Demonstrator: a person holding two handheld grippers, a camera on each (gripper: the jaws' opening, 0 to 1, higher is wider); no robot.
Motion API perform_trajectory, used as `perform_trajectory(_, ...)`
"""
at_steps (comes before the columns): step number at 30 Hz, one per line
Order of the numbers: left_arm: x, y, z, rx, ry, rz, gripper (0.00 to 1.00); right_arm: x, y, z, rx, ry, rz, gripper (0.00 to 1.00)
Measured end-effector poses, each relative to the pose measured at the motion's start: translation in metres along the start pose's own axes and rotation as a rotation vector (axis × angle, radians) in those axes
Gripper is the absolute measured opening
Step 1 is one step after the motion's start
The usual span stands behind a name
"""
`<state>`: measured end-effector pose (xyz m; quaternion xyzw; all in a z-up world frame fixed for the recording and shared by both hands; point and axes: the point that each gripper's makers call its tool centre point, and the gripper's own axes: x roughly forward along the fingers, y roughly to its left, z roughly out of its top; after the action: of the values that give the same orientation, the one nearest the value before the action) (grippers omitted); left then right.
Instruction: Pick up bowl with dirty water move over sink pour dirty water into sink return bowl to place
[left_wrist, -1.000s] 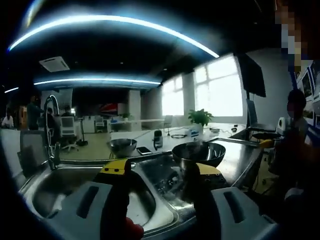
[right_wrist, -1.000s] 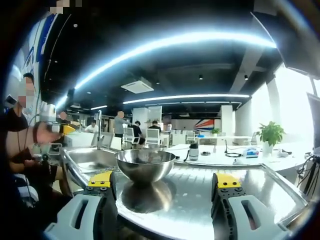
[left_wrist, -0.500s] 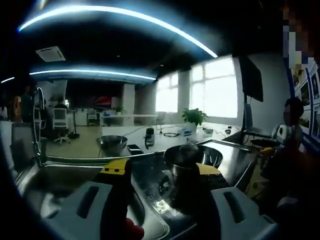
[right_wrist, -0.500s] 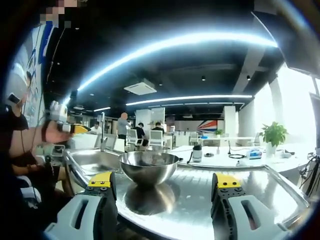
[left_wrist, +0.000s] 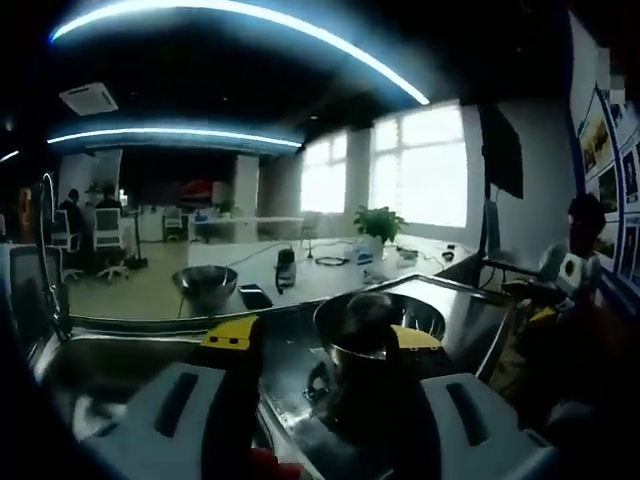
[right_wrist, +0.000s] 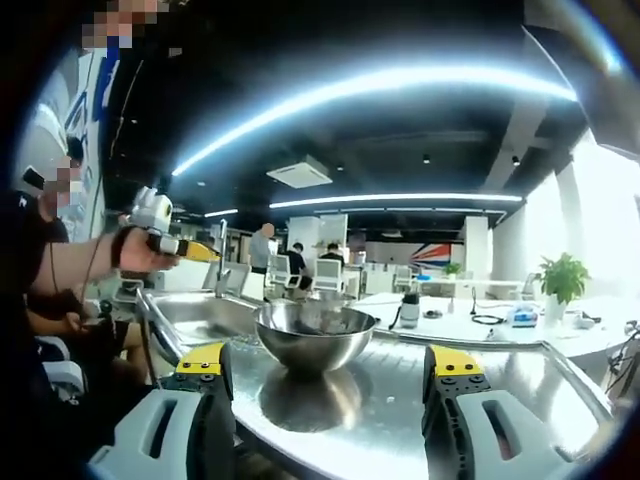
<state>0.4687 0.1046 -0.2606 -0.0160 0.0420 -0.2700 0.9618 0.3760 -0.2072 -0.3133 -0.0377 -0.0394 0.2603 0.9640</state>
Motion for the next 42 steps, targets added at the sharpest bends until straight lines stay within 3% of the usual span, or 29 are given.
perform_trajectory(7,0.021,-0.008,-0.002,-0.024,0.032,-0.033,0.42,0.002,0.006,0.002,-0.013,0.0,0.016,0.71)
perform_trajectory(11,0.032,-0.016,-0.005,-0.057,0.063,-0.067,0.29,0.003,0.005,0.003,-0.018,0.004,0.012,0.71)
perform_trajectory(17,0.049,-0.022,-0.012,-0.061,0.098,-0.105,0.39,0.003,0.004,0.003,-0.01,0.003,0.012,0.71)
perform_trajectory(23,0.066,-0.021,-0.019,-0.038,0.143,-0.106,0.39,0.003,0.006,0.0,0.005,0.004,0.01,0.7)
perform_trajectory(26,0.074,-0.025,-0.023,-0.025,0.163,-0.121,0.44,0.003,0.005,0.001,0.003,0.005,0.009,0.7)
perform_trajectory(42,0.113,-0.014,-0.056,-0.083,0.319,-0.13,0.4,0.009,0.012,0.008,-0.005,-0.019,0.026,0.7)
